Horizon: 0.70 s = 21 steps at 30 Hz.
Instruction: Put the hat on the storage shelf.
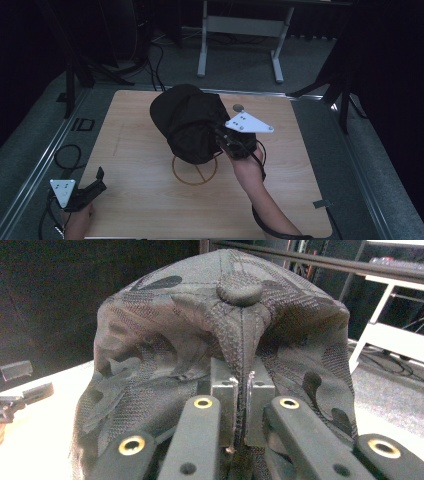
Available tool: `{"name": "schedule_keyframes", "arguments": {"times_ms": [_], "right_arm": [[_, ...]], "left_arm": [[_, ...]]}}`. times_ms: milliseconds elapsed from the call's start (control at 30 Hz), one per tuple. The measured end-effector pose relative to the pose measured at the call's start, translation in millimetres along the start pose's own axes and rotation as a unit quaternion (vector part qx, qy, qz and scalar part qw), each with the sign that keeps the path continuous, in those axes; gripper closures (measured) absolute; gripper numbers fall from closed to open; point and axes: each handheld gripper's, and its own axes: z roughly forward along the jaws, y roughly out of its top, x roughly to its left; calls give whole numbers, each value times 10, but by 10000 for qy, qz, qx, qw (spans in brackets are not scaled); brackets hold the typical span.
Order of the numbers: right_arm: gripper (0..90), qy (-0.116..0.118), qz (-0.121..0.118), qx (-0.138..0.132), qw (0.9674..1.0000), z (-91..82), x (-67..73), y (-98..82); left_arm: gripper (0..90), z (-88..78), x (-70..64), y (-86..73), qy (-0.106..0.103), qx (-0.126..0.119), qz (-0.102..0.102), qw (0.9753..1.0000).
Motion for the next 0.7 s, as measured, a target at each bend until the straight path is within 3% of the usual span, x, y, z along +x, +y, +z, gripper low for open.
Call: {"name": "schedule_keyframes", "arguments": {"times_ms": [400,700], "right_arm": [[864,103,154,139,9997,44,-27,-249],[749,247,319,88,9991,66,-69,-261]], "left_arm": [[6,0,0,0,0,9,-6,10000],[6,1,-1,1,0,17,-6,10000]]}}
